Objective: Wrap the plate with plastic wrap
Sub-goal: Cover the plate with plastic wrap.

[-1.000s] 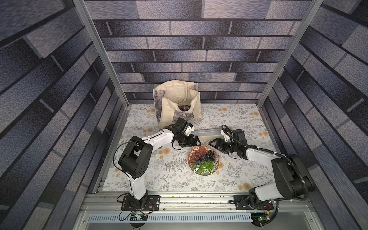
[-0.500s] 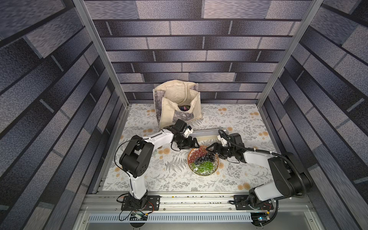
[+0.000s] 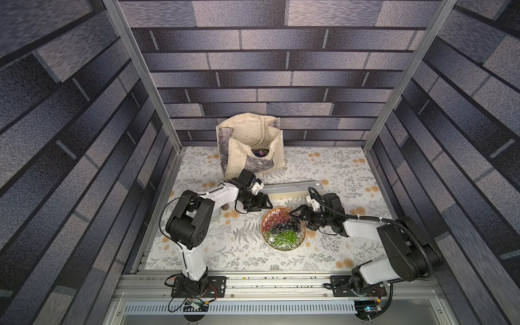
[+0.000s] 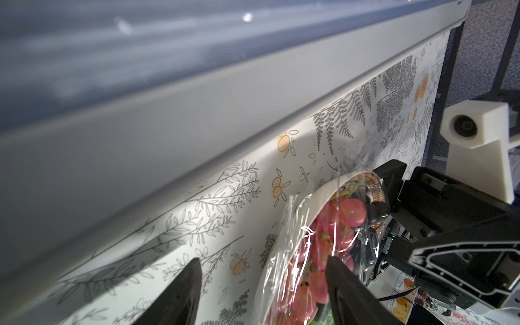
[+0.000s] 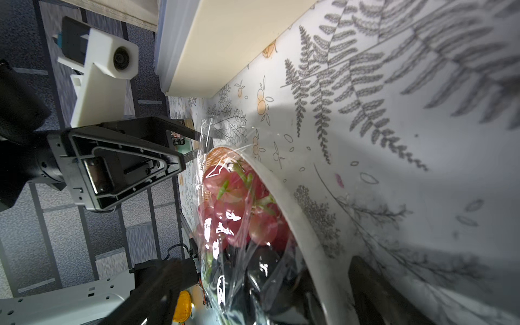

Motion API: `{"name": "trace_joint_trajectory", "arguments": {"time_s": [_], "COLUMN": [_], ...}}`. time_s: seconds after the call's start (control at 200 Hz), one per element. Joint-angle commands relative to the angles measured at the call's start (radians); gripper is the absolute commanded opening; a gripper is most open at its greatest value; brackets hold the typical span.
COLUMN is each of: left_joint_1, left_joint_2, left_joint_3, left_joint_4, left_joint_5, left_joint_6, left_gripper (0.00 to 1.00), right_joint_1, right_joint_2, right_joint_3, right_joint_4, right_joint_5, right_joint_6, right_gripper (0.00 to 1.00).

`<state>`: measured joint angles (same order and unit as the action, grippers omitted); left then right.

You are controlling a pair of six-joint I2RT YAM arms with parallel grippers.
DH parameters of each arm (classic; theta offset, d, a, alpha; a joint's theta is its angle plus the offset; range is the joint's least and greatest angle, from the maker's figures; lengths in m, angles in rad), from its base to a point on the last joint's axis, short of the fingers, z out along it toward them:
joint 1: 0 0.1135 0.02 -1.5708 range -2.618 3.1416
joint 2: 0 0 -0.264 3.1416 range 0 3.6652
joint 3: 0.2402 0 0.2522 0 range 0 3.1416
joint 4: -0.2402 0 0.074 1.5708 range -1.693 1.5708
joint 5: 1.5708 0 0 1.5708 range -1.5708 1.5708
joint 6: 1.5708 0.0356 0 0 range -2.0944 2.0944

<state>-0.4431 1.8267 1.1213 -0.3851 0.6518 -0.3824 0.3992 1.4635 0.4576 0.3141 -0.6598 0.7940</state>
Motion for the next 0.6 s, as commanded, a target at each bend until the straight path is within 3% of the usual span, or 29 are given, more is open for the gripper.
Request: {"name": "trace_joint_trajectory", "arguments": {"time_s": [0.0, 0.591], "left_joint_1": [0.003, 0.011], "left_joint_2": [-0.029, 0.019], "left_joint_3": [-0.011, -0.006], "left_joint_4": [-0.001, -0.007], "left_joint_5": [0.030, 0.015], "left_joint_6": [-0.001, 0.002], "left_gripper": [0.62, 0.08], "right_joint_1": [0.004, -0.004], "right_joint_2": [-0.026, -0.044], "right_joint_3": [0.033, 0.134], "right_joint_4": [-0.093, -0.206], "right_joint_5": [0.034, 0.060], "right_joint_6": [-0.051, -0.157], "right_gripper": [0.93, 0.92]}}
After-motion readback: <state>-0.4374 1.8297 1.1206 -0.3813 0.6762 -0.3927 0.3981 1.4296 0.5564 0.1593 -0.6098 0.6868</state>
